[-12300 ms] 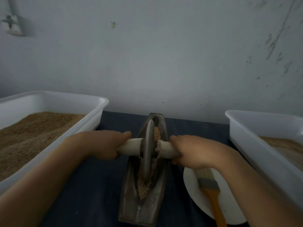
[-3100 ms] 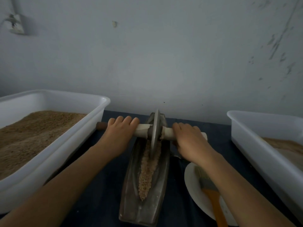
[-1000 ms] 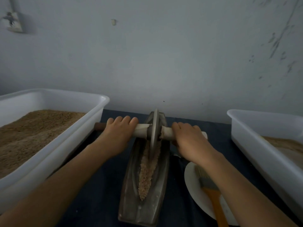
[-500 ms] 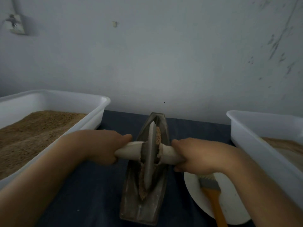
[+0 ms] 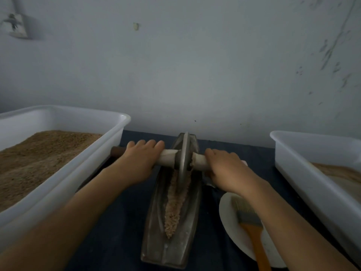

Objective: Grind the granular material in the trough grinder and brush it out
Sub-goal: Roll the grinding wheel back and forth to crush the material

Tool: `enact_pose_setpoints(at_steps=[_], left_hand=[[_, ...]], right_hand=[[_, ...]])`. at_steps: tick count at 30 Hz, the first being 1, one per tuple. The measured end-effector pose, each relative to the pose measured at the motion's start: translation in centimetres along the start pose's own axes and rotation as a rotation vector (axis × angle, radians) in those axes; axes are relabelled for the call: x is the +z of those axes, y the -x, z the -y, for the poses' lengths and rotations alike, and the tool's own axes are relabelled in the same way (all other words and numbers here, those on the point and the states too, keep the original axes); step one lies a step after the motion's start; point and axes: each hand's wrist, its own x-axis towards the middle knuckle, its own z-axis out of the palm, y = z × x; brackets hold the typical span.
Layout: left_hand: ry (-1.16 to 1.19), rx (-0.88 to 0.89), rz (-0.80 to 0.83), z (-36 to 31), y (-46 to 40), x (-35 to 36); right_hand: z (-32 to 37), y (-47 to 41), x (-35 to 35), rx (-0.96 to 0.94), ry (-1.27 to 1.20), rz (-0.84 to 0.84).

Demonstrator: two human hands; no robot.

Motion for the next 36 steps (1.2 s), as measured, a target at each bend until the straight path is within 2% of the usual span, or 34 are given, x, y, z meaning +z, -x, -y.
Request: enact_pose_setpoints(at_steps=[3, 6, 10, 17, 20, 23, 26, 30, 36], left_hand=[[-0.008, -0.016, -0.156, -0.2, -0.3, 1.0], [0.039, -0.006, -0.140, 0.0, -0.1, 1.1], [0.038, 0.033, 0.039, 0.4, 0.6, -0.3], [0.182, 0.153, 0.542, 0.7, 3.1, -5.2], [0.198, 0.183, 0.634, 1.0, 3.9, -6.3], [0.223, 0.169, 0.647, 1.0, 3.6, -6.1], [0.263, 0.118, 0.600, 0.8, 2.8, -5.1], [0.219, 0.072, 0.441, 0.7, 1.6, -3.4], [-0.016, 0.015, -0.033, 0.1, 0.4, 0.1]], right_hand=[[-0.3, -0.4, 0.8, 0.004, 0.053, -0.100], [-0.1, -0.3, 0.6, -0.003, 0.056, -0.105], [0.6, 0.5, -0.5, -0.033, 0.054, 0.013], [2.1, 2.9, -4.6, -0.086, -0.103, 0.398], [2.3, 3.6, -5.5, -0.131, -0.101, 0.463], [2.3, 3.5, -5.4, -0.135, -0.090, 0.440], [2.1, 2.6, -4.1, -0.097, -0.079, 0.348], [1.2, 1.3, -2.4, -0.037, -0.080, 0.238], [0.4, 0.4, -0.1, -0.007, 0.041, -0.014]])
